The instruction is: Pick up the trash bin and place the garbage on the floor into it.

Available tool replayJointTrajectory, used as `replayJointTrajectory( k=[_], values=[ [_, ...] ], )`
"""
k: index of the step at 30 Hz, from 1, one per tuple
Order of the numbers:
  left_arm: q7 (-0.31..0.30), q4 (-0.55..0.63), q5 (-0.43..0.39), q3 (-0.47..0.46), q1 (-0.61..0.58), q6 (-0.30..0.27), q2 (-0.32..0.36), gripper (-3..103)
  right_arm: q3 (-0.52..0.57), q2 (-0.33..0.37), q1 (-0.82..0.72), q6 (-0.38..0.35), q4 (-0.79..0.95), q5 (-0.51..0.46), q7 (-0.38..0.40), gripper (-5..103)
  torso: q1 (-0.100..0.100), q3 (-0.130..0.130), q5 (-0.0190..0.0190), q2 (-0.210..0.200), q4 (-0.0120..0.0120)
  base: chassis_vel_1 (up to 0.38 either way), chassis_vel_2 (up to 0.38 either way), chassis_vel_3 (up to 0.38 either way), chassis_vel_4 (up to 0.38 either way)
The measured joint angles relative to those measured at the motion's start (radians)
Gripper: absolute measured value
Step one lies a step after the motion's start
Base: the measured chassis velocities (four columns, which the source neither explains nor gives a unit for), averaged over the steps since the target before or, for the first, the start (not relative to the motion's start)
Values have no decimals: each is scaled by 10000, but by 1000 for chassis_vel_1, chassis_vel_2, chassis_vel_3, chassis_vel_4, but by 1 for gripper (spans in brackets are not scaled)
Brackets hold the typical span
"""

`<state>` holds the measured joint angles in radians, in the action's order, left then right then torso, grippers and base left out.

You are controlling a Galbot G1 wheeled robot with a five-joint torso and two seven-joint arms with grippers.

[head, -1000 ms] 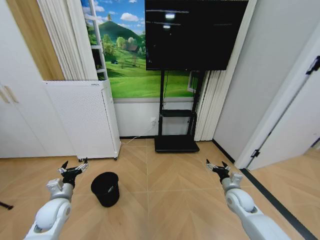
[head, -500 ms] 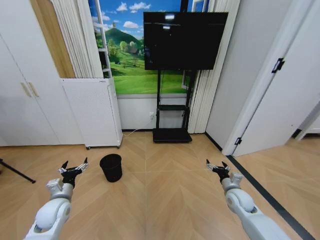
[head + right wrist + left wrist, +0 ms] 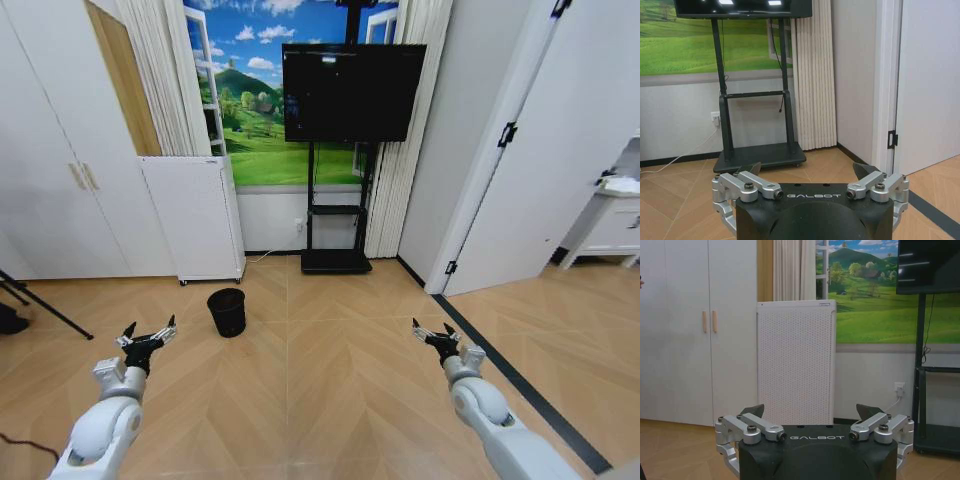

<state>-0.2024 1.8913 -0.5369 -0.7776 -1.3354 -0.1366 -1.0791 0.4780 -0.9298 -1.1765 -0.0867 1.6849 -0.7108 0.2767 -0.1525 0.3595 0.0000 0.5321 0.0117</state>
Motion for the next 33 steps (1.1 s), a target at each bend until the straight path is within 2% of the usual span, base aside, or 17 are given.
replayJointTrajectory(
  k=[8,33],
  values=[
    [1,0,0,0,3,0,0,100,0,-1,4,0,0,0,0,100,-11,5,1,-4,-7,-40,59,60,-48],
    [2,0,0,0,1,0,0,100,0,0,3,0,0,0,0,100,-5,2,0,-3,-4,0,0,0,0]
  ],
)
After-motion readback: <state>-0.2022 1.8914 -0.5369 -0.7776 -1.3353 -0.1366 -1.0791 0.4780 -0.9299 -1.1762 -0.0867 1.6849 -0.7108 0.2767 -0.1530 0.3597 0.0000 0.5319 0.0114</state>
